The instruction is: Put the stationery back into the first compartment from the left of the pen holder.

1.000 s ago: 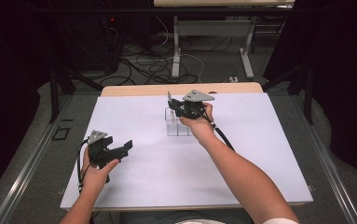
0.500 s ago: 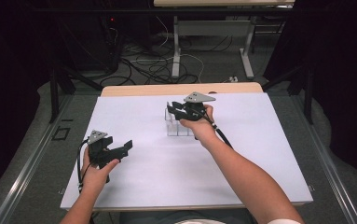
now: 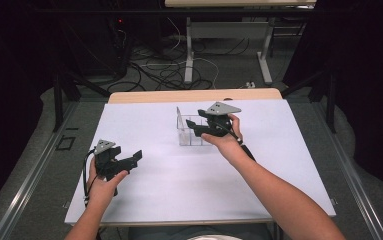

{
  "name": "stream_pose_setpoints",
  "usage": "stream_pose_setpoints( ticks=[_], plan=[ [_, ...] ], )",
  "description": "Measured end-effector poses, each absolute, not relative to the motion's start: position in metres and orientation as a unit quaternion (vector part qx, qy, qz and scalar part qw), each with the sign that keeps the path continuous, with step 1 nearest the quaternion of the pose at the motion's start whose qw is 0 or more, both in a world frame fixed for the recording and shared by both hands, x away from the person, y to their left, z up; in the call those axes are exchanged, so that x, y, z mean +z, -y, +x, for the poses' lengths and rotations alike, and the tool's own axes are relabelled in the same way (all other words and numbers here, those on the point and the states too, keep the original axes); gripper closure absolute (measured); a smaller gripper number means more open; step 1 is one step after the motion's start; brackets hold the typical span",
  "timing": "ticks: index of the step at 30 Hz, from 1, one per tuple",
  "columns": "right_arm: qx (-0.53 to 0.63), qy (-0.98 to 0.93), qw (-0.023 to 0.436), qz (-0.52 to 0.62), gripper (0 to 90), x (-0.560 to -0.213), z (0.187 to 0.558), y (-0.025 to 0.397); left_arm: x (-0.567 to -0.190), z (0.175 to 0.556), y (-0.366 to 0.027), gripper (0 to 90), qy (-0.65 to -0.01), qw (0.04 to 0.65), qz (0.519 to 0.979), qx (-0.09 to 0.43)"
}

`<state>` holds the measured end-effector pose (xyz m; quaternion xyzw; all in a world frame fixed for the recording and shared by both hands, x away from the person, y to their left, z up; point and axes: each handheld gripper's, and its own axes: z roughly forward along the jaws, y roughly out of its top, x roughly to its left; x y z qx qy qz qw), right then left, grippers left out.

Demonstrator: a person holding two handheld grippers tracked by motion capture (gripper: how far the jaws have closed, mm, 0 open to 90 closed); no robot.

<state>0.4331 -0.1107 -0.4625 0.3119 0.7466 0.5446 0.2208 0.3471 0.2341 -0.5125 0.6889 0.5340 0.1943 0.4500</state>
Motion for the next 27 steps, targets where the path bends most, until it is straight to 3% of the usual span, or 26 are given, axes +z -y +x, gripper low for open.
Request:
stream_pose_setpoints(
  ticks=[5, 11, 14, 27],
  plan=[
    [0.534, -0.745, 0.227, 0.329, 18.5, -0.461, 0.422, 0.126, -0.513, 0.347, -0.234, 11.8, -0.535, 0.450, 0.688, 0.195],
    [0.527, -0.740, 0.243, 0.340, 13.5, -0.461, 0.409, 0.148, -0.513, 0.347, -0.232, 11.8, -0.535, 0.449, 0.689, 0.195],
    [0.524, -0.734, 0.251, 0.351, 0.0, -0.462, 0.403, 0.160, -0.513, 0.347, -0.232, 11.8, -0.535, 0.450, 0.688, 0.195],
    [0.495, -0.742, 0.269, 0.364, 0.0, -0.470, 0.379, 0.201, -0.514, 0.347, -0.232, 11.8, -0.536, 0.449, 0.688, 0.195]
  ],
)
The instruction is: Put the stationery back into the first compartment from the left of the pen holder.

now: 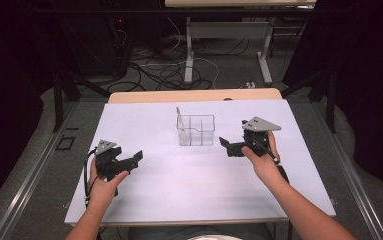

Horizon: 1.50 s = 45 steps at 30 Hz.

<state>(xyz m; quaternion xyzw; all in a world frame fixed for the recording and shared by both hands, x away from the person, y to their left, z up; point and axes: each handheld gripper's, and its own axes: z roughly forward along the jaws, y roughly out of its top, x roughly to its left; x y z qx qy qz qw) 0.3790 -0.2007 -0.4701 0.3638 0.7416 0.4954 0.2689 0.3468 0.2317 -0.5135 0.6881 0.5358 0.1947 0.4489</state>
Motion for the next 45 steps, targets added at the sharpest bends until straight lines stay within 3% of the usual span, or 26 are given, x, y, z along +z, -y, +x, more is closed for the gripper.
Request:
stream_pose_setpoints(
  ticks=[26, 45],
  plan=[
    [0.440, -0.710, 0.278, 0.475, 0.0, -0.519, 0.362, 0.293, -0.513, 0.347, -0.232, 11.9, -0.538, 0.444, 0.691, 0.193],
    [0.417, -0.694, 0.276, 0.519, 0.0, -0.539, 0.368, 0.321, -0.514, 0.347, -0.233, 11.8, -0.541, 0.445, 0.687, 0.192]
  ],
)
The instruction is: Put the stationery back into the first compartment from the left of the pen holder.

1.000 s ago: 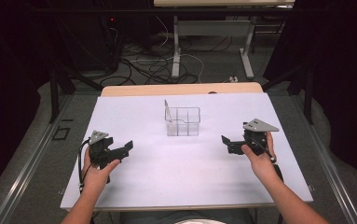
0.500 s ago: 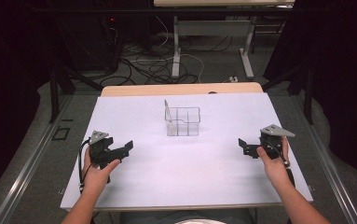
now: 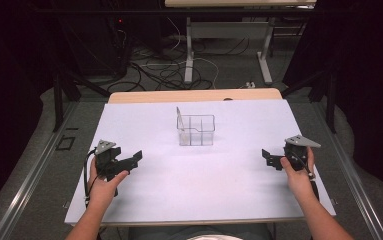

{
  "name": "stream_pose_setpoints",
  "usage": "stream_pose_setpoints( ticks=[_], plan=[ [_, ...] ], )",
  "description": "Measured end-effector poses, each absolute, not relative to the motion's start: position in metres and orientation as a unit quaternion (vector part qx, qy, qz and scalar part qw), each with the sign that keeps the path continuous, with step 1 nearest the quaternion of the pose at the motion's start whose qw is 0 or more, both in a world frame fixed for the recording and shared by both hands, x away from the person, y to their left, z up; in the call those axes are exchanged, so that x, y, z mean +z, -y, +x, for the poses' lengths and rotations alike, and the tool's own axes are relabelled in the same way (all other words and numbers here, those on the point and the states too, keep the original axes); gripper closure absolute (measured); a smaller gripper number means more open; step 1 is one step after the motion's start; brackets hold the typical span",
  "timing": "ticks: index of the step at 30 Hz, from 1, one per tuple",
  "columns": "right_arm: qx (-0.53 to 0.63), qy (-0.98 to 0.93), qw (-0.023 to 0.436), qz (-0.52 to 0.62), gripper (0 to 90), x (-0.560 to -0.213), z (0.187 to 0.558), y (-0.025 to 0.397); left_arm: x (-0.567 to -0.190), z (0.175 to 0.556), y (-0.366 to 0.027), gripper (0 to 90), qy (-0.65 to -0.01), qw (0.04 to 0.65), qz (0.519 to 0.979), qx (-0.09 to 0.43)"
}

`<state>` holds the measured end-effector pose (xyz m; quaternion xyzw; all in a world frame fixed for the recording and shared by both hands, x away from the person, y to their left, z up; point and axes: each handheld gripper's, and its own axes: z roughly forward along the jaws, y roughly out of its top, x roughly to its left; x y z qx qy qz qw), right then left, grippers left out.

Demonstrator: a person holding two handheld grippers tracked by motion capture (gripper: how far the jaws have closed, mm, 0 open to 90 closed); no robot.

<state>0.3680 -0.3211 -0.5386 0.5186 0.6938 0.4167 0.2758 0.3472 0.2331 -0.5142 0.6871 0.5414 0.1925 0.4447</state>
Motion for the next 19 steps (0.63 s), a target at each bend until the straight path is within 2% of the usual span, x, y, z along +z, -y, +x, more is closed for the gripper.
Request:
stream_pose_setpoints(
  ticks=[19],
  plan=[
    [0.409, -0.683, 0.267, 0.543, 0.0, -0.5490, 0.3717, 0.3269, -0.5147, 0.3475, -0.2345, 11.8, -0.543, 0.442, 0.688, 0.194]
  ],
)
